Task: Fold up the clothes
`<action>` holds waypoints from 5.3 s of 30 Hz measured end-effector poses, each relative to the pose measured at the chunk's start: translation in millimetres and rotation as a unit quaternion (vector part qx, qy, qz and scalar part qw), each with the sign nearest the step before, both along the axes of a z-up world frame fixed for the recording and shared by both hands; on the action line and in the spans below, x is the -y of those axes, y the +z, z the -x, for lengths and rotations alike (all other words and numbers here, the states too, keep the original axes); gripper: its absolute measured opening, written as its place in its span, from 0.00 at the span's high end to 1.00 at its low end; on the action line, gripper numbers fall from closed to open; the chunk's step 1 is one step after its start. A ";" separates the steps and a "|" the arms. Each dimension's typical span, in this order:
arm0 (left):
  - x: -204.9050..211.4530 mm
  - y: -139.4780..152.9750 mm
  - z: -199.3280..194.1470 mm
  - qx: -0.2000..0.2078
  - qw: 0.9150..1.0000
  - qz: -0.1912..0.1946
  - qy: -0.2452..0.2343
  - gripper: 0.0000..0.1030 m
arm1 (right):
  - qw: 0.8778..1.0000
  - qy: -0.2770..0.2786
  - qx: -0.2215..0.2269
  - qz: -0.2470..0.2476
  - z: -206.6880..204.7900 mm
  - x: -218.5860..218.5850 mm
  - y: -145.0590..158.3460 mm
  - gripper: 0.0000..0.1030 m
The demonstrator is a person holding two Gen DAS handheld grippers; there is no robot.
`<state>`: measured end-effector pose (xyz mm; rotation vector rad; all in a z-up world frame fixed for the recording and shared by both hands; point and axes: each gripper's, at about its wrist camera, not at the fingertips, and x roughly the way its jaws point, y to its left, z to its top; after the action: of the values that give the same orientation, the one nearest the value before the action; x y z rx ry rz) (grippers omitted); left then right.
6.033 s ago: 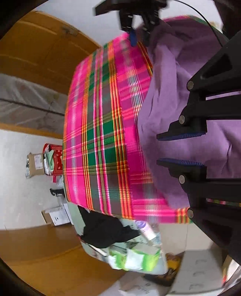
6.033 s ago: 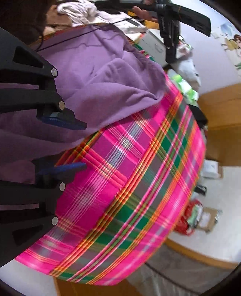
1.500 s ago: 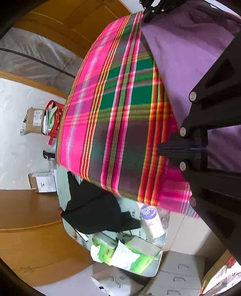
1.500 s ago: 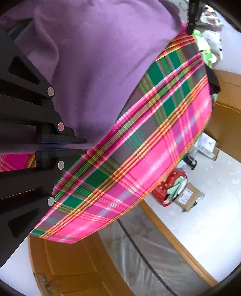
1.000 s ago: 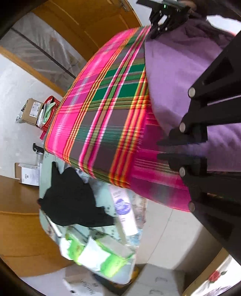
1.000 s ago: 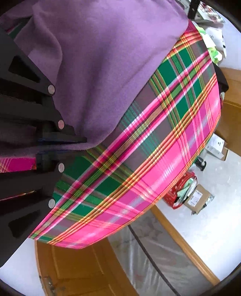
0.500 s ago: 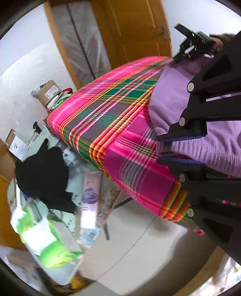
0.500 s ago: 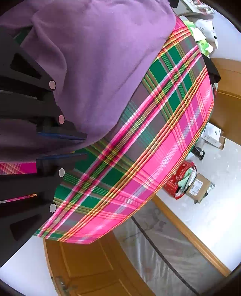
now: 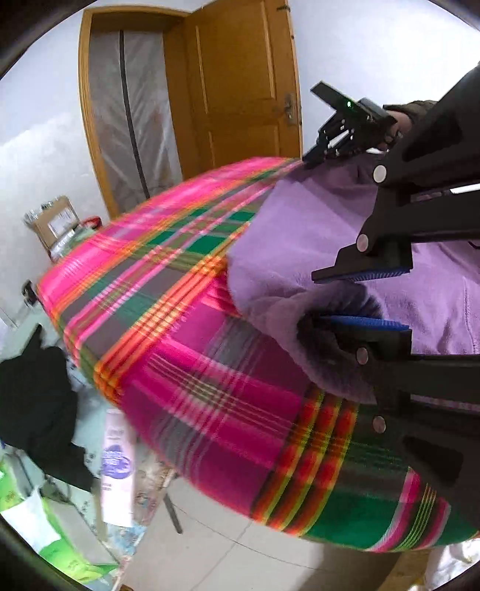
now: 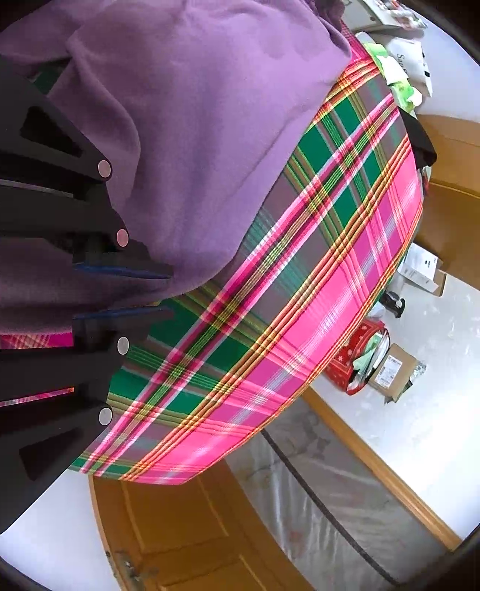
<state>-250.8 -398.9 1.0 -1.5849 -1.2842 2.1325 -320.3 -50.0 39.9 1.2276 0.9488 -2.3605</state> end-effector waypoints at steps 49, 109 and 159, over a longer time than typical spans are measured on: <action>-2.2 86.4 -111.4 -0.069 0.983 0.149 0.078 0.75 | 0.986 -0.079 -0.031 0.142 -84.0 -91.8 81.6 0.79; -319.8 42.2 -174.4 -0.144 0.975 0.068 -0.157 0.78 | 0.805 -0.231 -0.004 0.547 -232.2 -259.1 -19.4 0.95; -357.1 53.8 -193.5 -0.175 0.958 0.160 -0.164 0.73 | 0.791 -0.220 -0.113 0.560 -277.3 -291.9 30.6 0.97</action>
<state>-57.4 -41.8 54.8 -1.3218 -0.5460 2.3387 -43.0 241.9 70.5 0.6646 -0.7946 -2.6531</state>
